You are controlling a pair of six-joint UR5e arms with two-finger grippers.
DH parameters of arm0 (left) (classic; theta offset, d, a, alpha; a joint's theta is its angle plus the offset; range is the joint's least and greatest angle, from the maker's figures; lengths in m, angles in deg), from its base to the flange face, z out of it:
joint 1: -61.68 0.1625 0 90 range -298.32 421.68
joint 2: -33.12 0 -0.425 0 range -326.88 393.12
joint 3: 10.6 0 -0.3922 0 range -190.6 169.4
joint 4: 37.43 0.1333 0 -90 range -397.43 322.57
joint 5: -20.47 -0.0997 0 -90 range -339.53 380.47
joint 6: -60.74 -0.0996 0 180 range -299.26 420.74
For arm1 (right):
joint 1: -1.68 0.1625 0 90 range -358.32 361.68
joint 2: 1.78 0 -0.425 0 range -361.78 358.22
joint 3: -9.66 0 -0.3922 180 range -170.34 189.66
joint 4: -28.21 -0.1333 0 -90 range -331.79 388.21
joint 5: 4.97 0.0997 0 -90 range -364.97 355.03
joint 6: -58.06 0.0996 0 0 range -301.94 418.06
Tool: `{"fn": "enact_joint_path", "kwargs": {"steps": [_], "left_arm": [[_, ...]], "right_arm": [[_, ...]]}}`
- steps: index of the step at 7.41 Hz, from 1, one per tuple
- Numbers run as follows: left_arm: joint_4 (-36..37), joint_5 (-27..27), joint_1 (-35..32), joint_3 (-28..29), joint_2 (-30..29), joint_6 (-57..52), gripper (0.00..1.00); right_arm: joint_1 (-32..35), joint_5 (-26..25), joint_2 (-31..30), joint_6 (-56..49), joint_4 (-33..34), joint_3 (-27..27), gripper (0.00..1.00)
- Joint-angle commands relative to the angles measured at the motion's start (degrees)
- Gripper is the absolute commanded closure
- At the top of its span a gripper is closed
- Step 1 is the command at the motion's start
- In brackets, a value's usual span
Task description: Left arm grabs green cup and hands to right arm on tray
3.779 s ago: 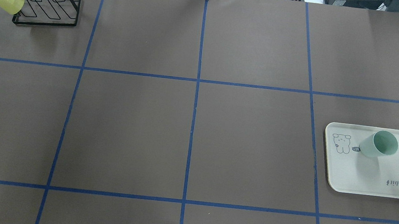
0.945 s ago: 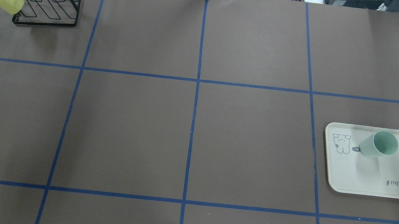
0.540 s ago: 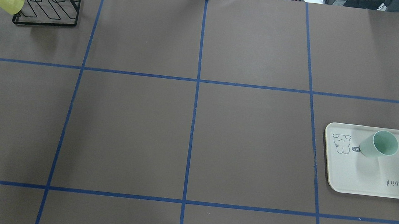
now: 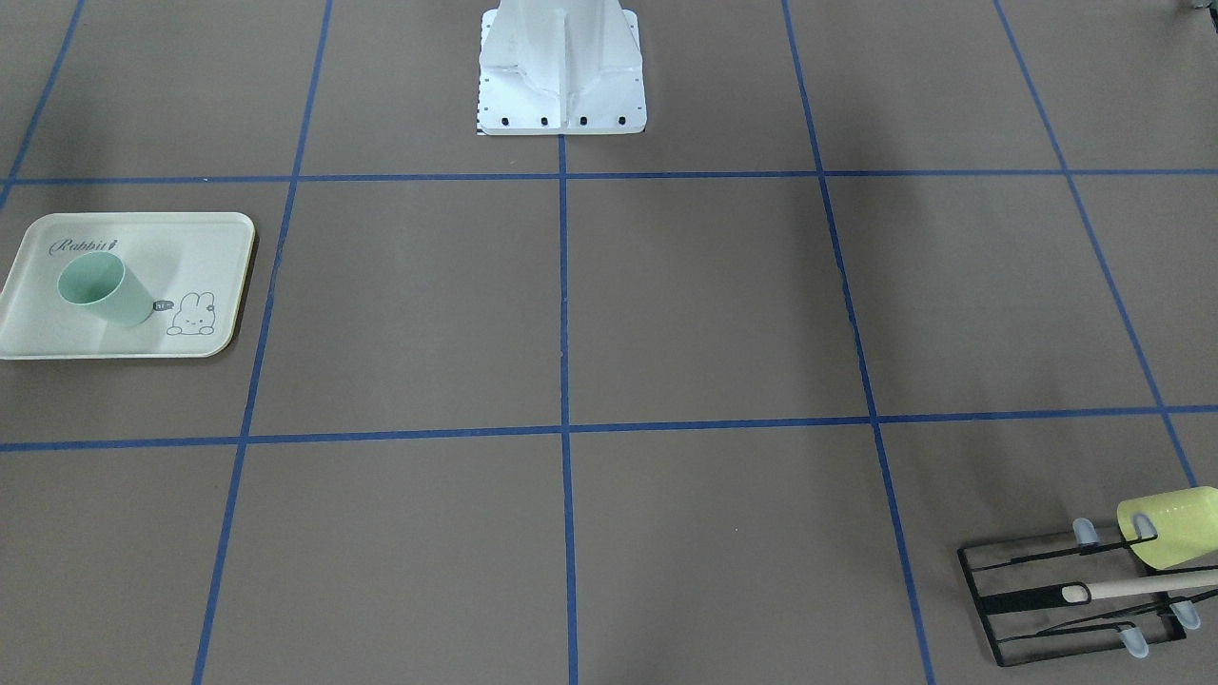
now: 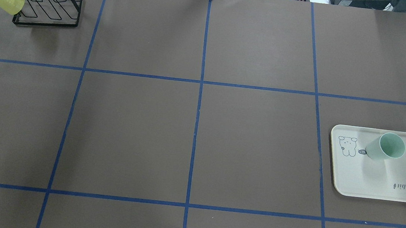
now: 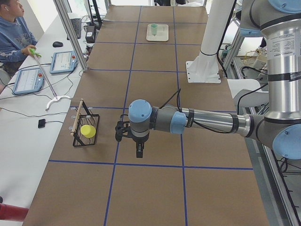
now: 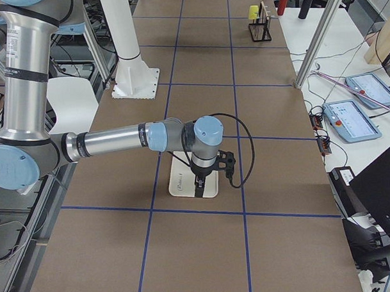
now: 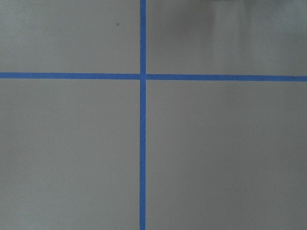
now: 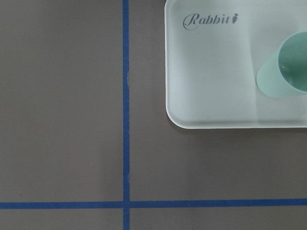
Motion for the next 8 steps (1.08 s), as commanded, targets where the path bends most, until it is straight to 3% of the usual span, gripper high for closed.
{"fn": "enact_joint_path", "kwargs": {"steps": [1, 8], "left_arm": [[0.0, 0.43, 0.03, 0.13, -0.16, -0.06, 0.0], [0.09, -0.19, -0.14, -1.45, -0.07, -0.06, 0.0]], "right_arm": [[1.98, -0.4, 0.06, -0.07, -0.03, -2.3, 0.0], [5.34, 0.74, -0.55, -0.07, -0.12, -3.02, 0.0]]}}
